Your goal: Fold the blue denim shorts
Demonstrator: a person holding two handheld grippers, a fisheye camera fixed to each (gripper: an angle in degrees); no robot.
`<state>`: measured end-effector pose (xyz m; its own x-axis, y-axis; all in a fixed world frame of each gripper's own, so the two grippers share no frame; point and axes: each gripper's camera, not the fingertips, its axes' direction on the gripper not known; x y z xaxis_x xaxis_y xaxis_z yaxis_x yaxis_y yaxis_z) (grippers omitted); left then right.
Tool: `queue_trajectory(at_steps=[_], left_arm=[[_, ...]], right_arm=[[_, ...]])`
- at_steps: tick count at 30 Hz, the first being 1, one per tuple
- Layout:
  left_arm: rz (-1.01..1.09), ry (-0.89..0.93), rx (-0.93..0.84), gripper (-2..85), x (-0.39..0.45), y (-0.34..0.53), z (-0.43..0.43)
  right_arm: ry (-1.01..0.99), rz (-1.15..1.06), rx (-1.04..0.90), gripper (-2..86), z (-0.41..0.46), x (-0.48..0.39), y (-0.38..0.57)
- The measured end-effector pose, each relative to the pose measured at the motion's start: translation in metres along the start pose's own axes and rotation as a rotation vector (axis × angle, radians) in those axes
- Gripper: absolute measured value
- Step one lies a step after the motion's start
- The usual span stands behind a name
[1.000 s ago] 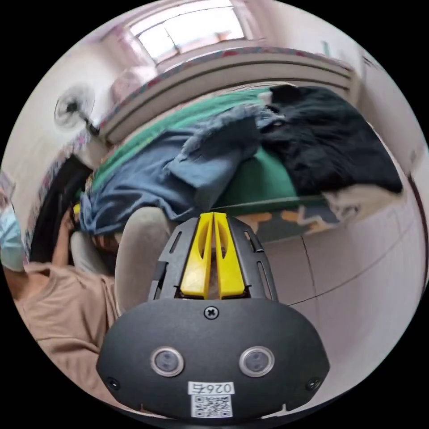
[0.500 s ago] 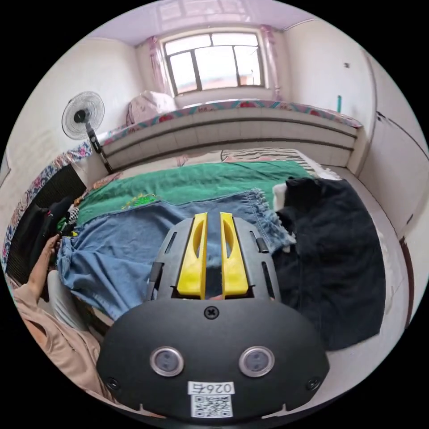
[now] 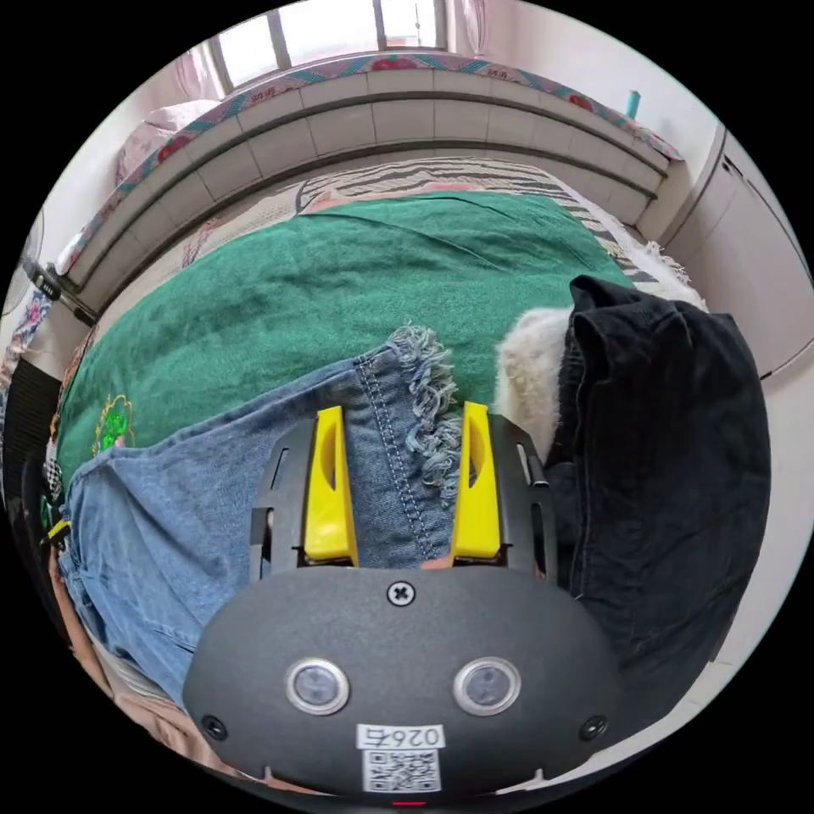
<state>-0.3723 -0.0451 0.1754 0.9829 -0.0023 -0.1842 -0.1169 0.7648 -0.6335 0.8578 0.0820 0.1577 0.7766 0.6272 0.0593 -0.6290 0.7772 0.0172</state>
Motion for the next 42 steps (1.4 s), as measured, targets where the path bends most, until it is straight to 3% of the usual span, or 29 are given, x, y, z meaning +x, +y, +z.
queue_trajectory(at_steps=[2,4,6,8,11,16,20,22,25,27,31,35,37,39,42], left_arm=[[0.023,-0.007,-0.025,13.7,0.007,-0.011,-0.01],[0.04,0.013,-0.005,11.3,0.011,-0.015,-0.024],[0.038,0.046,0.124,5.3,0.01,-0.007,-0.056],[0.007,0.122,0.208,4.8,0.001,0.001,-0.081],[-0.012,0.096,0.336,4.2,-0.01,0.011,-0.131],[0.022,0.115,0.397,4.1,-0.023,-0.018,-0.204],[0.018,-0.056,0.328,4.4,-0.027,-0.083,-0.228],[-0.033,-0.046,0.281,5.0,-0.038,-0.119,-0.216],[-0.094,0.005,0.107,4.6,-0.05,-0.176,-0.17],[-0.111,-0.098,0.052,0.8,-0.042,-0.193,-0.163],[0.044,-0.223,0.197,-0.7,0.002,-0.167,-0.204],[0.305,-0.139,0.328,-0.9,0.066,-0.116,-0.226],[0.401,-0.063,0.281,-0.9,0.082,-0.107,-0.218],[0.476,-0.057,0.118,-0.9,0.089,-0.105,-0.195],[0.456,-0.002,0.147,-0.8,0.072,-0.096,-0.213]], right_arm=[[-0.028,-0.053,0.014,3.0,-0.002,-0.007,0.002],[-0.098,-0.048,0.029,0.0,-0.009,-0.012,0.005],[-0.058,-0.063,0.077,-0.7,-0.029,-0.022,0.014],[-0.045,-0.067,0.15,-0.9,-0.056,-0.028,0.025],[-0.039,-0.092,0.303,-0.9,-0.122,-0.038,0.051],[-0.02,-0.127,0.425,-0.9,-0.217,-0.06,0.075],[-0.072,-0.102,0.378,-0.8,-0.228,-0.064,0.047],[-0.104,-0.064,0.346,-0.3,-0.208,-0.064,0.024],[0.041,0.04,0.207,1.3,-0.14,-0.062,-0.026],[0.151,0.11,0.139,2.1,-0.107,-0.061,-0.042],[0.051,0.019,0.194,2.3,-0.121,-0.083,-0.033],[-0.074,-0.101,0.166,-0.5,-0.125,-0.109,-0.019],[-0.03,-0.124,0.077,-0.9,-0.111,-0.115,-0.021],[0.077,-0.201,0.007,-1.2,-0.098,-0.122,-0.017],[0.134,-0.203,0.019,-1.3,-0.131,-0.123,-0.01]])
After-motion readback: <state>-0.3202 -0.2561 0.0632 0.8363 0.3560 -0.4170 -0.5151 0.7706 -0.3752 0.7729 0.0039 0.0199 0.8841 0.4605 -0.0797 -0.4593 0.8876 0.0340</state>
